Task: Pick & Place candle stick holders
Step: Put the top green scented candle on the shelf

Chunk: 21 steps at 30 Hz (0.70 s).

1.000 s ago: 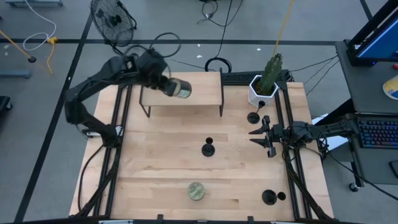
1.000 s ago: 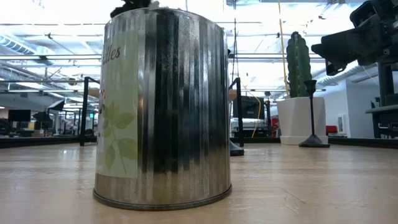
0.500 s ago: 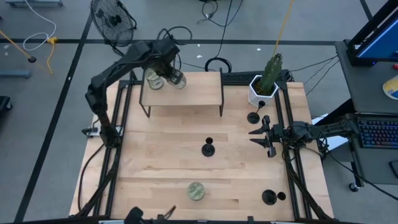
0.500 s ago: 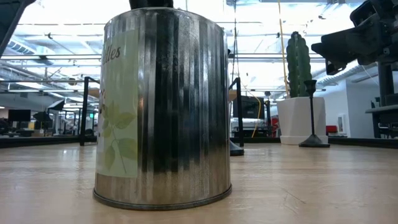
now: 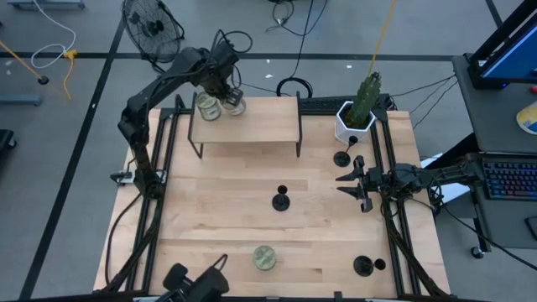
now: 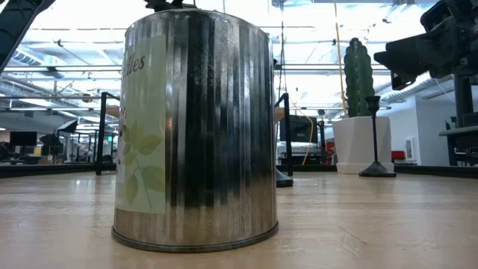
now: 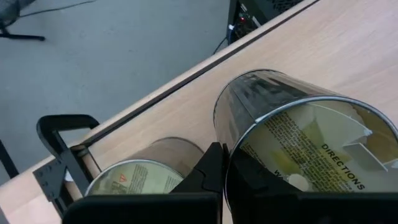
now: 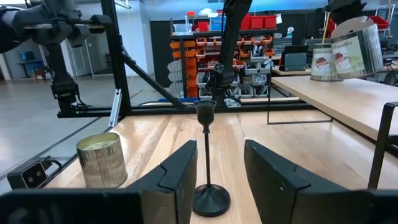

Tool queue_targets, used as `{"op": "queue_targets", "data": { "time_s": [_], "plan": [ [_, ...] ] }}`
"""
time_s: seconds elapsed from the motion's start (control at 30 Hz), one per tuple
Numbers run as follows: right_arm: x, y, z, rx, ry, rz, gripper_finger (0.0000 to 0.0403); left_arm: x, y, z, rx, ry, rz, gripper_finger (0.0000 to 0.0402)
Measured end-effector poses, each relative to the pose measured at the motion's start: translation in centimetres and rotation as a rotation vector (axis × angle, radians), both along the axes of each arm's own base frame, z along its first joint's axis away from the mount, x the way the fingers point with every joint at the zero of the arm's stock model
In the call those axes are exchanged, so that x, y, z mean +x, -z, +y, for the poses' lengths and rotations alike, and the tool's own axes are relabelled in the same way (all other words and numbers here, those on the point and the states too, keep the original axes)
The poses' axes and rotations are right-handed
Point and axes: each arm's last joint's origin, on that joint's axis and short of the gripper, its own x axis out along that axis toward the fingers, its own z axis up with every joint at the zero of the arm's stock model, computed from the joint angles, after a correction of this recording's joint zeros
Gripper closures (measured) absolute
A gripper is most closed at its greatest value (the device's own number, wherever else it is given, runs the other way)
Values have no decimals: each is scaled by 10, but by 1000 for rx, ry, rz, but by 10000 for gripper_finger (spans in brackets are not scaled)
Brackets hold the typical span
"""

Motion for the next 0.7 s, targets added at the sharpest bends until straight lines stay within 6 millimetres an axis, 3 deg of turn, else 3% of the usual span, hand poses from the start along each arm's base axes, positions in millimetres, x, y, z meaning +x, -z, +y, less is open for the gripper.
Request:
{"op": "queue_targets", "data": {
  "time_s": [0.7],
  "plan": [
    [0, 0, 0, -1, 0, 0, 277, -10, 1, 4, -63, -14, 2, 398]
  ]
}}
